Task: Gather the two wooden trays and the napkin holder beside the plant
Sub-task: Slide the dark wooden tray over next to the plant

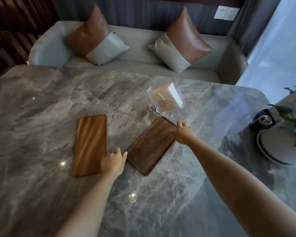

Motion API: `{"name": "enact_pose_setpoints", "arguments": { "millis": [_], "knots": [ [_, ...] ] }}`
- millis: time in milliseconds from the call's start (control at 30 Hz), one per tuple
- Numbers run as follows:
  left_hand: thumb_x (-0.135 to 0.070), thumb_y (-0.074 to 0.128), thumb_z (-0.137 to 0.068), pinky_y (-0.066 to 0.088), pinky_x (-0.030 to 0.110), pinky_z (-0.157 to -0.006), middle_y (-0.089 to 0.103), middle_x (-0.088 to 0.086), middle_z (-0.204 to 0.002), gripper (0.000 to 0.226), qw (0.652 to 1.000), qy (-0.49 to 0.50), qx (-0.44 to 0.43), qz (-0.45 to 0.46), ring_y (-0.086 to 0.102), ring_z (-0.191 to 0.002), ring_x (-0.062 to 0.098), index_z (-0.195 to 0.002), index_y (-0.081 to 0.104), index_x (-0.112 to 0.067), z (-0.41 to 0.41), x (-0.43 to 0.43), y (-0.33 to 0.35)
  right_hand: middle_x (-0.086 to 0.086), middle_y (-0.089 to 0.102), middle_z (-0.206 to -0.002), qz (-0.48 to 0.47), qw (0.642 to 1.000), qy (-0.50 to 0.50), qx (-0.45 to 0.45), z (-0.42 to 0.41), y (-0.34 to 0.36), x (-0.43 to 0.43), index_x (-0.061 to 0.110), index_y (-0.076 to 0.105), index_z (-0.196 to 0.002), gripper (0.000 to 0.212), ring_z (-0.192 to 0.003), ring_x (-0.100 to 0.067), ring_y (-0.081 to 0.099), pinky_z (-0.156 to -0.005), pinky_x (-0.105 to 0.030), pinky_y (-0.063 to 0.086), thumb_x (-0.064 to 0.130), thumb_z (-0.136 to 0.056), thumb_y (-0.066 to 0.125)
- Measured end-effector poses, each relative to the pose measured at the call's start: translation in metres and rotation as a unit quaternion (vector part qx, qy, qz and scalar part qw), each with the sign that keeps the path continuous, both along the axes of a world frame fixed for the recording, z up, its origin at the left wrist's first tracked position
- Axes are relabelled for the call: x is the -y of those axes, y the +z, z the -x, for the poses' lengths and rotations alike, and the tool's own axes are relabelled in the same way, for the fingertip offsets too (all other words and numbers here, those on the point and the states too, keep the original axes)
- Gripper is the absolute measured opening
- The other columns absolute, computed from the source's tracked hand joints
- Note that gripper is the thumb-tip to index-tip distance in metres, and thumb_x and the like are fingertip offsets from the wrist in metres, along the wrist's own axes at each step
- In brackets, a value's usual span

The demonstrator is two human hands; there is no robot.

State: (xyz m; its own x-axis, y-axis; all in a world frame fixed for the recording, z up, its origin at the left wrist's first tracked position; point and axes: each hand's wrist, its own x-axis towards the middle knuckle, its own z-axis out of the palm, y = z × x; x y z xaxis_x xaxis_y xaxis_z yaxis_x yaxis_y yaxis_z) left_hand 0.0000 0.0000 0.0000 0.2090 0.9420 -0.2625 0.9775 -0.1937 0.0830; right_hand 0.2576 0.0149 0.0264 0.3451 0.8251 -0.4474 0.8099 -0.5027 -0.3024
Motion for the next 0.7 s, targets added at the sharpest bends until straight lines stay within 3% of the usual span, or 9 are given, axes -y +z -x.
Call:
{"name": "enact_pose_setpoints", "arguments": {
  "millis": [267, 533, 700],
  "knots": [
    [-0.040, 0.026, -0.099, 0.048, 0.039, -0.083, 0.067, 0.018, -0.114, 0.046, 0.997, 0.067, 0.008, 0.044, 0.063, -0.105, 0.034, -0.125, 0.042, -0.006, -0.022, 0.007, -0.017, -0.019, 0.023, -0.148, 0.032, 0.999, 0.039, 0.012, -0.014, -0.018, -0.019, 0.006, 0.022, -0.140, 0.063, -0.136, -0.037, 0.025, -0.106, -0.049, 0.033, 0.044, -0.093, 0.040],
    [-0.039, 0.034, -0.097, 0.051, 0.042, -0.077, 0.065, 0.021, -0.111, 0.045, 0.991, 0.112, 0.050, 0.051, 0.064, -0.100, 0.037, -0.121, 0.042, -0.002, -0.040, 0.008, -0.021, -0.020, 0.034, -0.140, 0.031, 0.999, 0.040, 0.001, -0.023, -0.031, -0.023, 0.005, 0.031, -0.134, 0.058, -0.130, -0.037, 0.034, -0.104, -0.050, 0.038, 0.044, -0.092, 0.041],
    [-0.039, 0.043, -0.095, 0.047, 0.043, -0.087, 0.059, 0.024, -0.122, 0.052, 0.975, 0.188, 0.096, 0.065, 0.057, -0.111, 0.039, -0.129, 0.038, 0.001, -0.049, 0.011, -0.024, -0.021, 0.033, -0.141, 0.036, 0.999, 0.004, -0.006, -0.020, -0.032, -0.017, 0.005, 0.029, -0.136, 0.064, -0.131, -0.038, 0.034, -0.104, -0.047, 0.036, 0.047, -0.090, 0.044]
  ]
}}
